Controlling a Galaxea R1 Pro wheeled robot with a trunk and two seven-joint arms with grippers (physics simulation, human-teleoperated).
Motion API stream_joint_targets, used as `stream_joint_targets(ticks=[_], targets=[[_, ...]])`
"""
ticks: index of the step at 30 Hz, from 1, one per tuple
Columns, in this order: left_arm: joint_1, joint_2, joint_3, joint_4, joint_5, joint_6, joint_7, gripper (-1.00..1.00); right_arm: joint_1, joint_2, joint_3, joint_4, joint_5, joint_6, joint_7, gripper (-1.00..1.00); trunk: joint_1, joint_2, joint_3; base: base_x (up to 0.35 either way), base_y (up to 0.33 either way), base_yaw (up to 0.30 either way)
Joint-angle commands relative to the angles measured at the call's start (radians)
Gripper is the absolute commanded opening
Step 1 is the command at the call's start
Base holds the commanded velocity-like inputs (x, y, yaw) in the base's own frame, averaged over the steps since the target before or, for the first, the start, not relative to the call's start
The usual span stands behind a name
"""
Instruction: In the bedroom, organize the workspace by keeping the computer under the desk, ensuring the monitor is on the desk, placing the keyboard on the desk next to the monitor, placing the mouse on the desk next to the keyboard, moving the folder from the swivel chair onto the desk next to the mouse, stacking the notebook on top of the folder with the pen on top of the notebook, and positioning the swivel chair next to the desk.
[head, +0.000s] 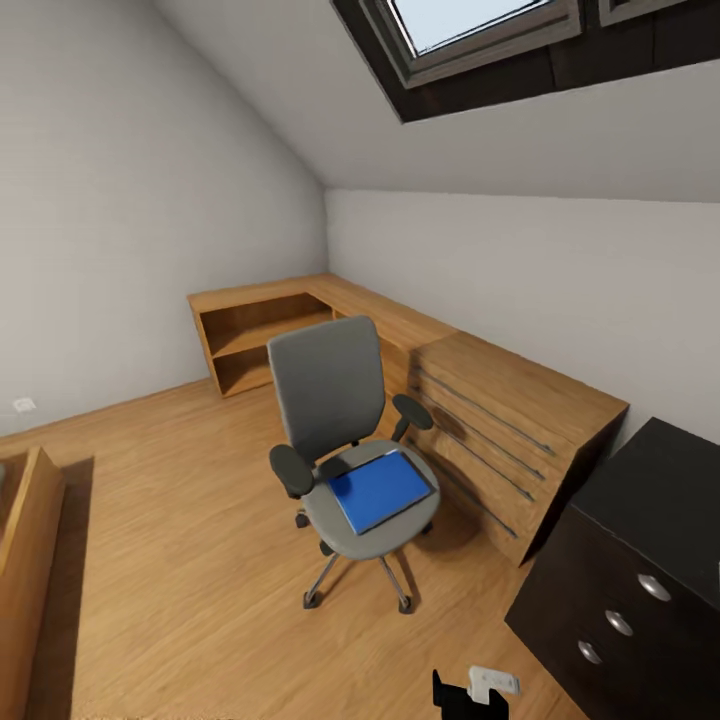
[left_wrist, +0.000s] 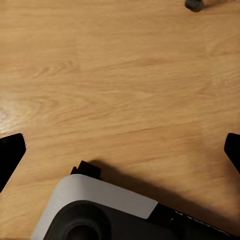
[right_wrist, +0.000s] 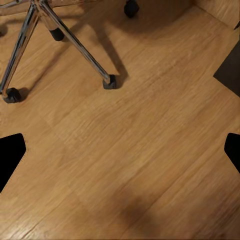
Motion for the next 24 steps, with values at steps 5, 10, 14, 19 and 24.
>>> stream_joint_targets(ticks=[5, 10, 14, 19, 24], targets=[[-0.001, 0.001, -0.008, 0.002, 0.011, -0.004, -0.003, 1.00, 0.001, 0.000, -0.005, 0.002, 0.011, -0.010, -0.007, 1.00, 0.000, -0.001, 0.005, 0.000, 0.000, 0.223], [-0.001, 0.001, -0.008, 0.002, 0.011, -0.004, -0.003, 1.00, 0.001, -0.001, -0.005, 0.002, 0.011, -0.011, -0.007, 1.00, 0.000, -0.001, 0.011, 0.000, 0.000, 0.199], [-0.001, 0.001, -0.008, 0.002, 0.011, -0.004, -0.003, 1.00, 0.001, -0.001, -0.005, 0.002, 0.011, -0.012, -0.007, 1.00, 0.000, -0.001, 0.016, 0.000, 0.000, 0.121], [-0.001, 0.001, -0.008, 0.002, 0.011, -0.004, -0.002, 1.00, 0.001, -0.001, -0.005, 0.002, 0.010, -0.014, -0.007, 1.00, 0.000, -0.001, 0.024, 0.000, 0.000, 0.046], [-0.001, 0.001, -0.008, 0.002, 0.011, -0.004, -0.002, 1.00, 0.001, -0.001, -0.006, 0.002, 0.009, -0.014, -0.007, 1.00, 0.000, -0.001, 0.032, 0.000, 0.000, 0.015]])
